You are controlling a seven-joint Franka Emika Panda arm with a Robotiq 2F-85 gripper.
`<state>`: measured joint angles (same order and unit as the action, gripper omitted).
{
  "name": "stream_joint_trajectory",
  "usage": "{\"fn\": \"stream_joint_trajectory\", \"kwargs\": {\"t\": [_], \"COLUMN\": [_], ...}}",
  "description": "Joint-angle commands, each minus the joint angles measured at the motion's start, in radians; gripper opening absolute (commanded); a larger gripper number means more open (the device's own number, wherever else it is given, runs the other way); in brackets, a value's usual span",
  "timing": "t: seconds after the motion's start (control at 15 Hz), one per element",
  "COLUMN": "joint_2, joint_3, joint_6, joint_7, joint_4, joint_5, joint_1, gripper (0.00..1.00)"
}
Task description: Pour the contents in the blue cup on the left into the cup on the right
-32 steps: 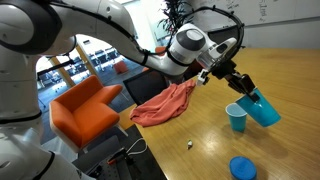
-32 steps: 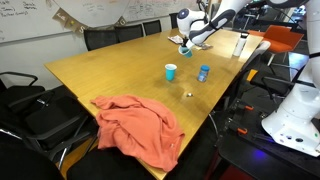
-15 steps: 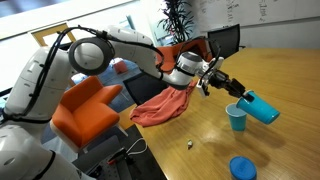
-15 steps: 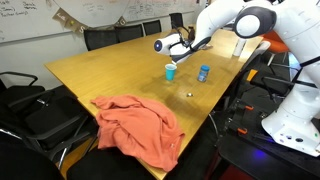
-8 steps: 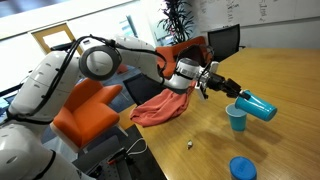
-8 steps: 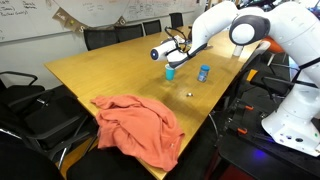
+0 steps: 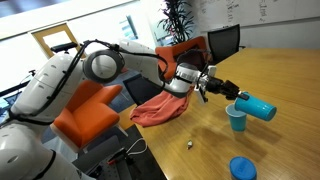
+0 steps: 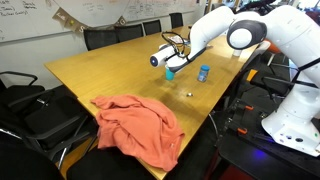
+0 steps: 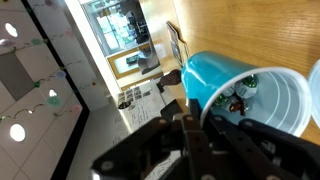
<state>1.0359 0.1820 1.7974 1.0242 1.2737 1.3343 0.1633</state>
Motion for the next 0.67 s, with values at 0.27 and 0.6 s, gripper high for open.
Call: {"fn": "stream_joint_trajectory", "kwargs": {"t": [0.27,0.6], "joint_2": [0.052,0.092], "joint_3": [-0.024,-0.025], "joint_6": [-0.114,-0.150], "joint_7": [-0.064,-0.099], "joint_4": [-0.053,-0.082], "joint_5": [0.081,0.123], "joint_1": [0.008,0.005], "gripper": [0.01,0.01]}}
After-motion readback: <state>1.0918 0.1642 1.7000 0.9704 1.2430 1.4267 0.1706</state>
